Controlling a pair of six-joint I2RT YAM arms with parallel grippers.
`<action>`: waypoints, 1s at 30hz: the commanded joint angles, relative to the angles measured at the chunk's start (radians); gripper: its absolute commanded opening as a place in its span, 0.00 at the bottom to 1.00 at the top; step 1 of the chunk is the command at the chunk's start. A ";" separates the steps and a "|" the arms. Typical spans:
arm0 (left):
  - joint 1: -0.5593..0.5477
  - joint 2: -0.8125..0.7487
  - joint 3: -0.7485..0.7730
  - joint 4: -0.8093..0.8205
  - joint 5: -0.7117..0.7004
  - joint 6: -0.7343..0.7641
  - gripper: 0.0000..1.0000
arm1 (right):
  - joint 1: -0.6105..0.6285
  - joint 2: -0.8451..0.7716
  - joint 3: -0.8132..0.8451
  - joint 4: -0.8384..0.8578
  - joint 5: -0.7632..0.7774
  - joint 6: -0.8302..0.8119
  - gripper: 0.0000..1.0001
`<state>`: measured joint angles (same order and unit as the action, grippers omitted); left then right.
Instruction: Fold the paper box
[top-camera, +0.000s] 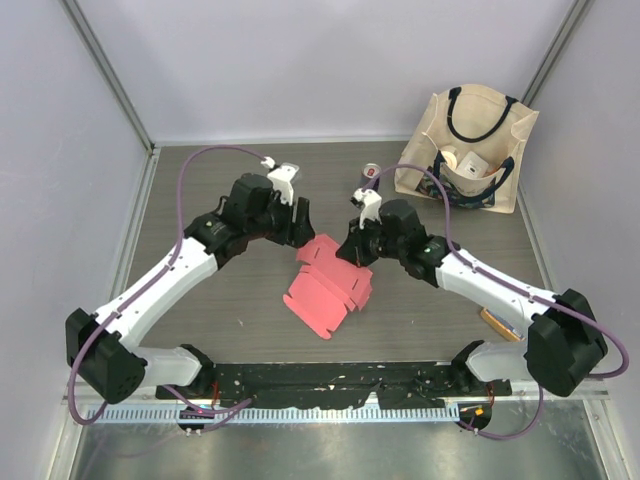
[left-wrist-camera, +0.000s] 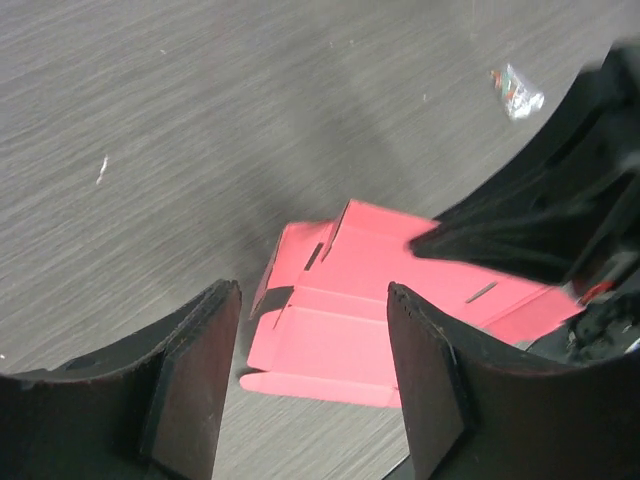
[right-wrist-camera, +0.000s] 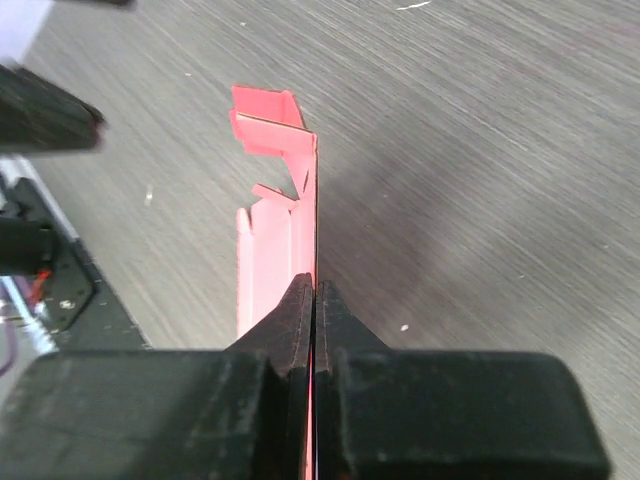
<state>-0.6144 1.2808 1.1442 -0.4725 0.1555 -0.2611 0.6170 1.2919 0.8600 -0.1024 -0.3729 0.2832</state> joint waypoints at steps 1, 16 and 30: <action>0.011 -0.035 0.092 -0.092 -0.138 -0.203 0.66 | 0.072 0.033 0.014 0.050 0.286 -0.130 0.02; 0.035 -0.325 -0.489 0.389 -0.160 -0.987 0.64 | 0.268 0.182 -0.119 0.386 0.551 -0.369 0.02; 0.015 -0.072 -0.469 0.555 -0.123 -1.216 0.53 | 0.342 0.181 -0.199 0.495 0.572 -0.478 0.02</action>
<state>-0.5884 1.1667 0.6483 -0.0170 0.0307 -1.3945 0.9352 1.4841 0.6743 0.3443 0.1688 -0.1467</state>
